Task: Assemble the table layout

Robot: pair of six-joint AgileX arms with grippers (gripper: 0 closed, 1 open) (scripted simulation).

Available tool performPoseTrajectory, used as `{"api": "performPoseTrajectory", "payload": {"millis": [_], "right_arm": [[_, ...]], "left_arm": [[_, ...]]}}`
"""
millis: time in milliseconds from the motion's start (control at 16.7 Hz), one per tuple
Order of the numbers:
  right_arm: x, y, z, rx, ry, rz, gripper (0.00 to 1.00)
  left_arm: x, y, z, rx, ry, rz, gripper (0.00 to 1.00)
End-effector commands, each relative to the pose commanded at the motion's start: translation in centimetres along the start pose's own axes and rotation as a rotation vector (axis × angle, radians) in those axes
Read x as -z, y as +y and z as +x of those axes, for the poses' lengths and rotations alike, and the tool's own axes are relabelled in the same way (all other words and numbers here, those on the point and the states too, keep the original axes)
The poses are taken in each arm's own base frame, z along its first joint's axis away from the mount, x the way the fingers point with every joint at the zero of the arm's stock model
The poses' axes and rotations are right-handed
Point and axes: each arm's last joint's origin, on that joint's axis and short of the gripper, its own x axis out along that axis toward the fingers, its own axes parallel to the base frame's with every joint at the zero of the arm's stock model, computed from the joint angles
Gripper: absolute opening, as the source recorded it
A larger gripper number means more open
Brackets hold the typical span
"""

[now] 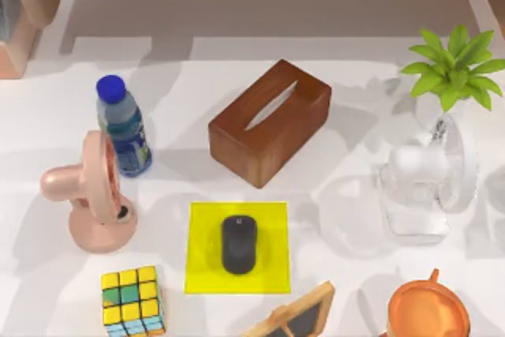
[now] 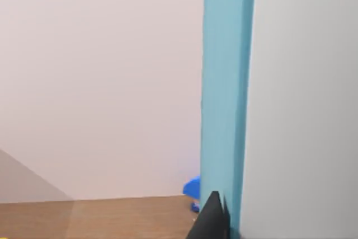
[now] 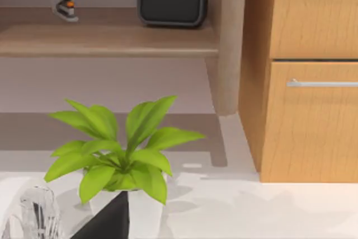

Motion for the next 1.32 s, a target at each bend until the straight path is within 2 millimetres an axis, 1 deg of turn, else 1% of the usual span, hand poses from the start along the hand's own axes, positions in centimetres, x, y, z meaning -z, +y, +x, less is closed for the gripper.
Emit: {"api": "performPoseTrajectory", "payload": {"millis": [120, 180, 420, 720, 780, 840, 960, 1080, 1140, 1260, 1320], "right_arm": [[0.0, 0.0, 0.0, 0.0, 0.0, 0.0, 1.0], [0.0, 0.0, 0.0, 0.0, 0.0, 0.0, 1.0], [0.0, 0.0, 0.0, 0.0, 0.0, 0.0, 1.0], [0.0, 0.0, 0.0, 0.0, 0.0, 0.0, 1.0], [0.0, 0.0, 0.0, 0.0, 0.0, 0.0, 1.0], [0.0, 0.0, 0.0, 0.0, 0.0, 0.0, 1.0], [0.0, 0.0, 0.0, 0.0, 0.0, 0.0, 1.0], [0.0, 0.0, 0.0, 0.0, 0.0, 0.0, 1.0], [0.0, 0.0, 0.0, 0.0, 0.0, 0.0, 1.0], [0.0, 0.0, 0.0, 0.0, 0.0, 0.0, 1.0], [0.0, 0.0, 0.0, 0.0, 0.0, 0.0, 1.0]], "left_arm": [[0.3, -0.3, -0.6, 0.012, 0.022, 0.009, 0.0], [0.6, 0.0, -0.7, -0.002, 0.042, 0.013, 0.0], [1.7, 2.8, -0.6, -0.129, 0.121, 0.018, 0.0], [1.9, 2.8, -0.4, -0.132, 0.125, 0.02, 0.0], [1.3, 2.9, -0.7, -0.127, 0.107, 0.023, 0.0], [0.3, 3.0, -1.1, -0.12, 0.075, 0.031, 0.0], [-2.0, 4.0, -2.2, -0.117, -0.008, 0.071, 0.0], [-3.2, 6.4, -2.7, -0.159, -0.065, 0.164, 0.0], [-3.3, 8.0, -2.7, -0.193, -0.079, 0.227, 0.0], [-2.4, 11.8, -2.4, -0.276, -0.066, 0.376, 0.0], [-1.3, 14.2, -2.1, -0.322, -0.037, 0.46, 0.0]]}}
